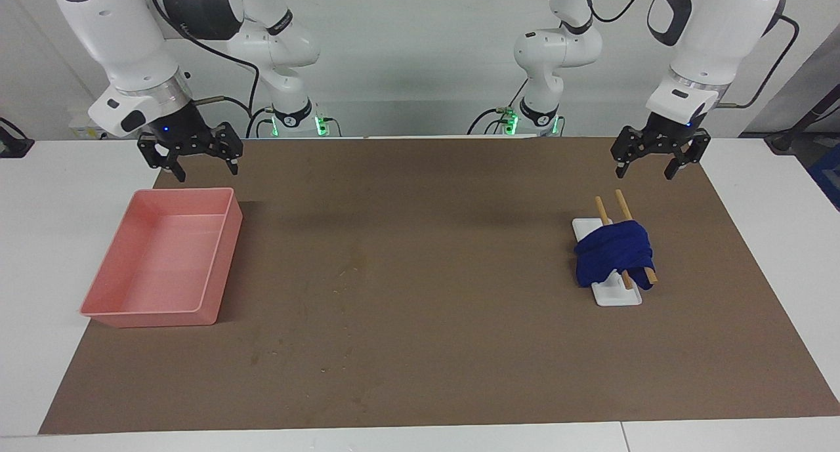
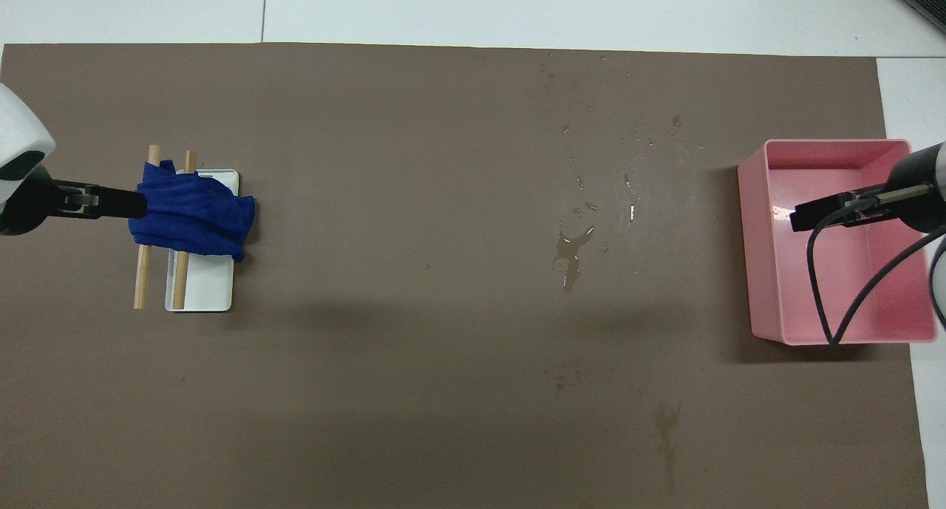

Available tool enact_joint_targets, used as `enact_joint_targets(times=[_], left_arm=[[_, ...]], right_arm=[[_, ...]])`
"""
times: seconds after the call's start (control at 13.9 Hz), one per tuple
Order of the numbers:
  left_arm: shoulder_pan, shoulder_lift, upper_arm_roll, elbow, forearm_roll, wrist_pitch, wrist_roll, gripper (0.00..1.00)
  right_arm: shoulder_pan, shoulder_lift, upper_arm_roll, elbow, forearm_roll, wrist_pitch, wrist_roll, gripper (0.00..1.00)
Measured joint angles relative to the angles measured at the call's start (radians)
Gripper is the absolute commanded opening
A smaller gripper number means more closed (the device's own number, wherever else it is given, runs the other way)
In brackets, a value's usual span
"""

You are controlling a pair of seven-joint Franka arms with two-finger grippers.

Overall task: Wipe water with towel using both arms
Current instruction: 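Reach the left gripper down onto the blue towel on the tray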

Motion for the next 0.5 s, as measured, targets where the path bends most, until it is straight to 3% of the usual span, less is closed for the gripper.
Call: enact_joint_targets(times=[0.29, 0.5], left_arm=[[0.026, 0.101, 0.004, -0.049, 0.071, 0.210, 0.000, 0.99], [0.047, 0.198, 0.007, -0.065, 0.104, 0.318, -0.022, 0.88]], right_arm=[[0.000, 0.000, 0.000, 0.000, 0.000, 0.000, 0.000, 1.00], [0.000, 0.000, 0.000, 0.000, 0.000, 0.000, 0.000, 1.00]])
